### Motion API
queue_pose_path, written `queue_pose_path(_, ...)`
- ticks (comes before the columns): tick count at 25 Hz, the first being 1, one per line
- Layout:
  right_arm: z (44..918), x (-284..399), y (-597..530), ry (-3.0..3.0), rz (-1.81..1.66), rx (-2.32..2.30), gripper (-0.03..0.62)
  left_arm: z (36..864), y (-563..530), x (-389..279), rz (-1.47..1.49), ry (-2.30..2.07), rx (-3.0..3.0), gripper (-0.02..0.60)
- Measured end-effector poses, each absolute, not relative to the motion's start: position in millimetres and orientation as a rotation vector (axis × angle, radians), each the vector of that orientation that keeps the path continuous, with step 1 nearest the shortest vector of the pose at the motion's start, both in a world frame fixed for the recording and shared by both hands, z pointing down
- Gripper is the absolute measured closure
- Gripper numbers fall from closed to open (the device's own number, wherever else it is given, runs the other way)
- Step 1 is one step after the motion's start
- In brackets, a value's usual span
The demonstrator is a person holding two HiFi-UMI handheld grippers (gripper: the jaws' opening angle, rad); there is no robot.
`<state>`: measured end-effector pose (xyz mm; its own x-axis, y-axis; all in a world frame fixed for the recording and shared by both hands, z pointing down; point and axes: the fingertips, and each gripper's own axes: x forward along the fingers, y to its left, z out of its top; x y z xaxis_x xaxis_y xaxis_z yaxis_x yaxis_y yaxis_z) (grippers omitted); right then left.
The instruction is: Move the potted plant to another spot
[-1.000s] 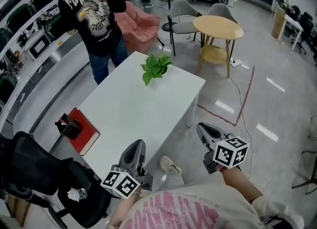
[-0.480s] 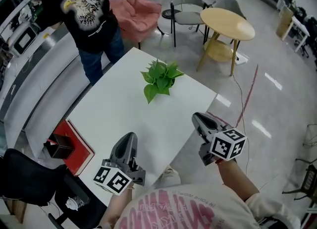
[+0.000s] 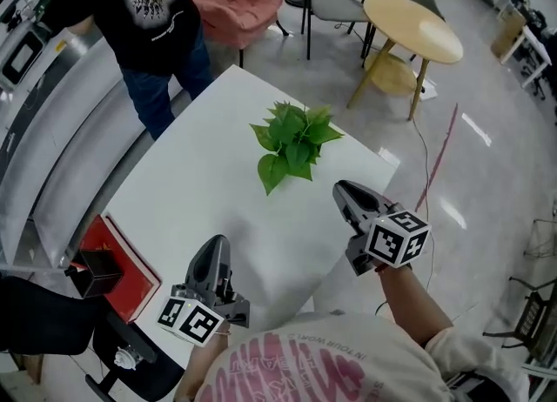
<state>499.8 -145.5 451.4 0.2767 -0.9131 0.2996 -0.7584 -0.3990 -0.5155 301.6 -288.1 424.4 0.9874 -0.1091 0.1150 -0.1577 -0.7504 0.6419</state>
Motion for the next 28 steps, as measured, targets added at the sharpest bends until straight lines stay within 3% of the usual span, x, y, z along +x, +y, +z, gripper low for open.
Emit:
queue_pose_path(4,466,513,-163,1.608,-0.813,-2.275,0.506,443,-301,305,0.11,-0.229,2.401,0.557)
queue_pose_path(10,474,515,-180,1.797,-0.775,-2.303,0.301,454,-304,303,0.147,-0.301,2.382,0.557)
queue_pose_path(19,482,541,-206,2.063,-0.701,-2.395,0.074,432,-295,303,0.061,-0.503,2.338,0.557)
queue_pose_path(25,488,546,-228,2.248,-0.681,-2.289,0.002,431,-283,294,0.02,-0.667,2.284,0.557)
queue_pose_path(28,493,547,-240,2.331,-0.644,-2.256,-0.003,431,-276,289,0.015,-0.739,2.273,0.557)
